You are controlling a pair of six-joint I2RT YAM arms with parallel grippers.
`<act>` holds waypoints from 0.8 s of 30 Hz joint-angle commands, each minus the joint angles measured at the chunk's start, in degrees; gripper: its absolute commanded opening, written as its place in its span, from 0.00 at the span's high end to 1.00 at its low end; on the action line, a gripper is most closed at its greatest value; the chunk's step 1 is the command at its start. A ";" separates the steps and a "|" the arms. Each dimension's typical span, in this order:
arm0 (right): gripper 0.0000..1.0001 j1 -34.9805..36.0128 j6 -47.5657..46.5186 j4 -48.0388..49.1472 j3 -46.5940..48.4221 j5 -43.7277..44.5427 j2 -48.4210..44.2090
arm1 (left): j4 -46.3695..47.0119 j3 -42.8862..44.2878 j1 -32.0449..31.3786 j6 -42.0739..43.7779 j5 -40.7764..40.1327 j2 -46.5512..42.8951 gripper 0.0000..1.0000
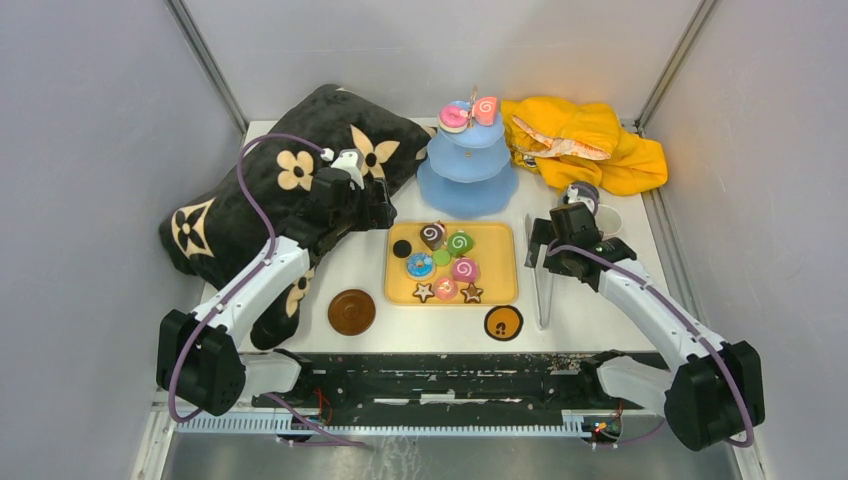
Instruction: Serve the afternoon tea
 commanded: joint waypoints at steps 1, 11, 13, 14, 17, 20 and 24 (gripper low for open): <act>0.00 0.05 0.76 1.95 0.79 2.33 3.49 | 3.18 1.05 0.24 -2.71 0.83 -0.24 0.01; 0.00 0.00 3.08 8.60 -3.01 3.42 12.63 | 2.47 0.92 0.21 -1.93 -0.44 -0.59 0.01; 0.00 0.07 2.69 9.90 -3.63 2.95 14.15 | 2.52 0.95 0.24 -1.79 -0.56 -0.44 0.01; 0.02 0.05 2.64 10.40 -3.68 2.52 14.84 | 2.47 0.97 0.20 -1.75 -0.65 -0.38 0.01; 0.14 0.04 2.40 11.16 -3.24 1.55 15.91 | 2.59 0.98 0.25 -1.92 -0.59 -0.18 0.01; 0.23 0.13 2.62 12.74 -2.89 0.14 17.06 | 2.87 0.96 0.25 -2.11 -0.41 0.13 0.01; 0.26 0.09 3.27 13.06 -2.54 0.20 19.63 | 2.94 0.96 0.17 -2.18 -0.33 0.25 0.01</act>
